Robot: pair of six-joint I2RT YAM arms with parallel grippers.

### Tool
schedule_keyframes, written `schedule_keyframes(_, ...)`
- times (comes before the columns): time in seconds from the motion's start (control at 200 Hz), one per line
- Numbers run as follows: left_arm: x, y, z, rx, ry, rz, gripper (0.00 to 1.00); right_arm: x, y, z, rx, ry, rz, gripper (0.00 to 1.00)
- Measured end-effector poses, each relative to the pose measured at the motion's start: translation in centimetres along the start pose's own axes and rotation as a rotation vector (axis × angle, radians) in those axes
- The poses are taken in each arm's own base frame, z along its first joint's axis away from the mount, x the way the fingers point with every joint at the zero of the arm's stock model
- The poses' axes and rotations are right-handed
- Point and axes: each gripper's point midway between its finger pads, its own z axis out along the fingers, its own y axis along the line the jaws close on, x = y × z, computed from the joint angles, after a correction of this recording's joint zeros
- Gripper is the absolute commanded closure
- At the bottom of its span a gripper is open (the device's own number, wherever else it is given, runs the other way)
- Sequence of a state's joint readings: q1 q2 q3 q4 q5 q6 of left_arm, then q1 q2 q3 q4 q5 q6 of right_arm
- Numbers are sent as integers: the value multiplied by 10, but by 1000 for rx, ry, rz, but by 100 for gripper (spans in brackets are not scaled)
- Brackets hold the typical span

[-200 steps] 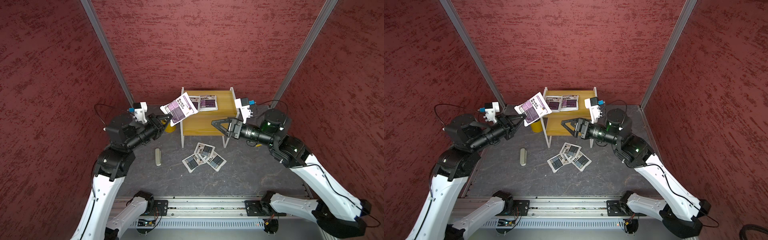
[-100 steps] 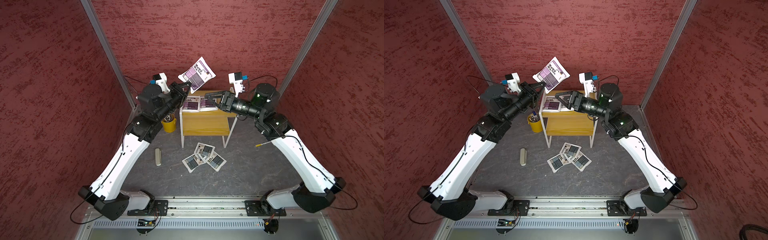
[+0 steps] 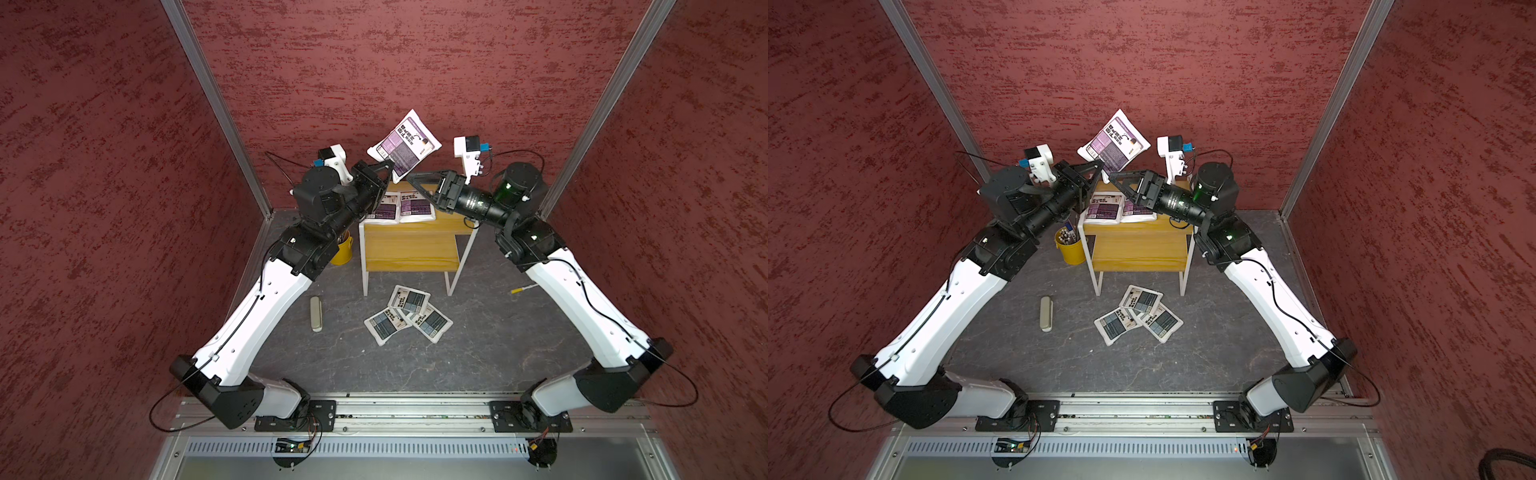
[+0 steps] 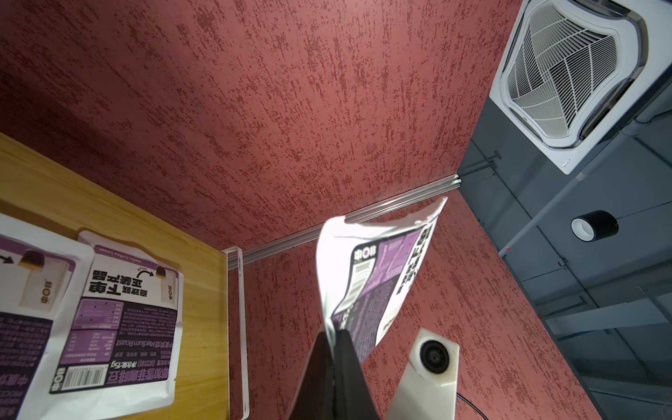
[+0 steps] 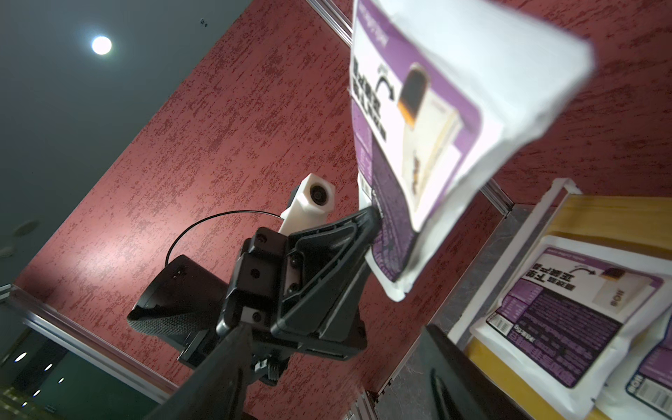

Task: Place the bagged coffee beans on the shelf by color
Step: Place the bagged coffee beans on the shelf.

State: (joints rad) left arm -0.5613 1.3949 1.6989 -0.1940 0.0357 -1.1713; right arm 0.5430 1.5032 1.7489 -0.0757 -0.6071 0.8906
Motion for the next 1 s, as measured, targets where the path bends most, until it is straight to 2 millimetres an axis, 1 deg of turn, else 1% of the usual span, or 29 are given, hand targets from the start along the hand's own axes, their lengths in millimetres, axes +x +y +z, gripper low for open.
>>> schedule_keyframes(0.095, 2, -5, 0, 15, -3, -4, 97, 1, -7, 2, 11, 0, 6, 26)
schedule_keyframes(0.17, 4, -7, 0, 23, -3, -5, 97, 1, -10, 3, 15, -5, 8, 30)
schedule_keyframes(0.481, 11, -12, 0, 40, 10, -33, 97, -11, -10, 6, -7, -59, 1, 45)
schedule_keyframes(0.691, 13, -10, 1, 36, 16, -35, 97, -17, -16, 11, -4, -90, -2, 59)
schedule_keyframes(0.882, 17, -1, 3, 18, 25, -42, 96, -20, -21, 13, 1, -107, -1, 72)
schedule_keyframes(0.997, 17, -2, 3, 23, 24, -47, 96, -21, -22, 13, 4, -112, 1, 78)
